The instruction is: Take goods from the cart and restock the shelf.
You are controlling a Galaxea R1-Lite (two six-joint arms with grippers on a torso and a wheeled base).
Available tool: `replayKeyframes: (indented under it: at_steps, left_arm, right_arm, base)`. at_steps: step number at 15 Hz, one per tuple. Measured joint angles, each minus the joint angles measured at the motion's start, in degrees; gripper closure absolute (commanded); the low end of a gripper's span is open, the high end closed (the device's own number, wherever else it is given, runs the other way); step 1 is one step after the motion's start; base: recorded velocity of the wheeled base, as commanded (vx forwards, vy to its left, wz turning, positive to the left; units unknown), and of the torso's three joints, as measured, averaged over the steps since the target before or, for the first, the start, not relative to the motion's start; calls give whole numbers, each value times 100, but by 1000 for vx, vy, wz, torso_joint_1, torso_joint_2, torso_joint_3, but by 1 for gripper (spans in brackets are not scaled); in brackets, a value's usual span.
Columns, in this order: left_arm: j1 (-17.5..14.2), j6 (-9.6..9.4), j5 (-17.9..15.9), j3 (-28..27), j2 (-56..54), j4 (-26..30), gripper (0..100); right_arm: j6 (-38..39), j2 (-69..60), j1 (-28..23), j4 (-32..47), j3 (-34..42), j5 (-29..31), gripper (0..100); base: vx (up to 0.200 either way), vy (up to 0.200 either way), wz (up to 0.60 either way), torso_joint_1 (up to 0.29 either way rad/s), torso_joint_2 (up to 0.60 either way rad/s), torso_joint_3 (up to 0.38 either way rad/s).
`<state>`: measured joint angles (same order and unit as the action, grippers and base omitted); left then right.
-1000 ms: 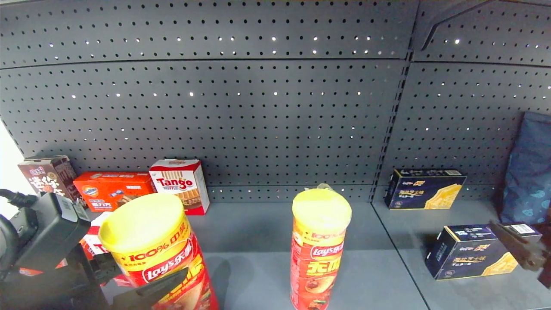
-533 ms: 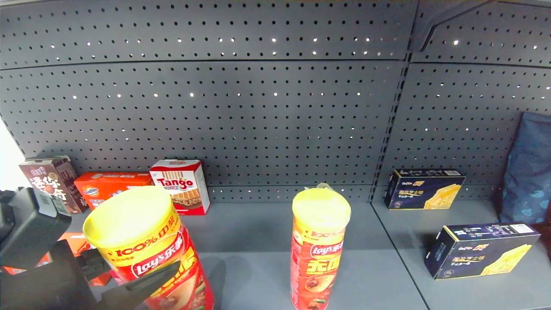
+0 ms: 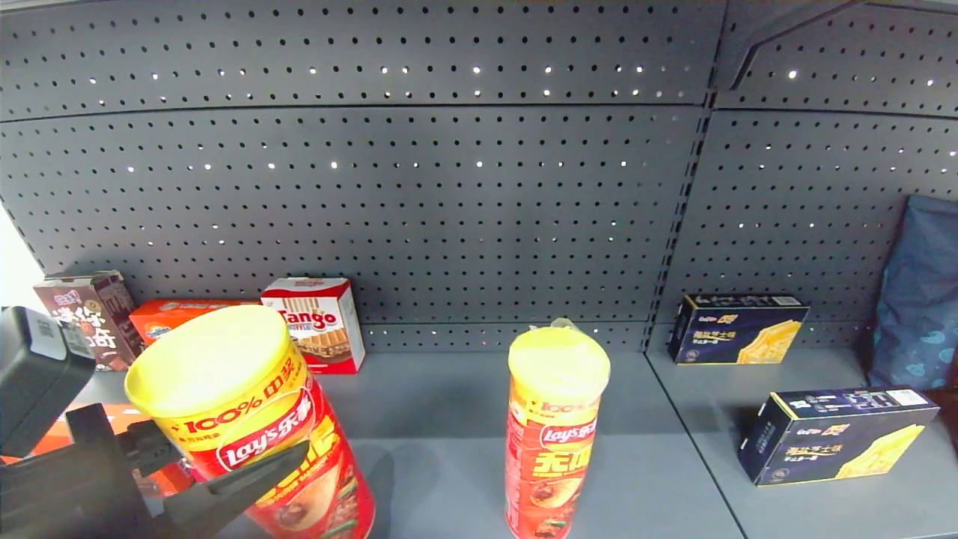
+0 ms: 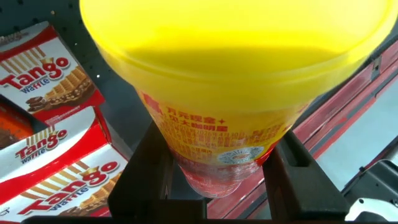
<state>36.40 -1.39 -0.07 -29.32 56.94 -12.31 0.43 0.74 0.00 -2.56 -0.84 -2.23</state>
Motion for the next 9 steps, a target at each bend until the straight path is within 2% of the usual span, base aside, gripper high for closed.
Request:
replayKeyframes:
  at_steps: [1,3,4,5,7,9]
  left_arm:
    - [6,-33,-2,-37,13,-9,100]
    - [11,-273,-13,-69,79,-30,100]
    - [20,-306,-44,-69,105,-35,100]
    - [22,-310,-88,-69,124,-35,100]
    - [20,-310,-158,-69,144,-41,100]
    - [23,-312,-171,-91,157,-49,100]
  right_arm:
    - [1,-11,-2,-9,16,90,0]
    - [63,-23,-7,49,29,1237,0]
    - [132,-28,-7,54,32,1575,0]
    - [156,-33,-5,46,43,1438,0]
    - [-24,-34,0,224,57,340,0]
    - [-43,-37,0,313,62,223,0]
  base:
    - [0,0,0,0,0,0]
    - [0,0,0,0,0,0]
    - [0,0,0,0,0,0]
    - [0,0,0,0,0,0]
    - [0,0,0,0,0,0]
    - [0,0,0,0,0,0]
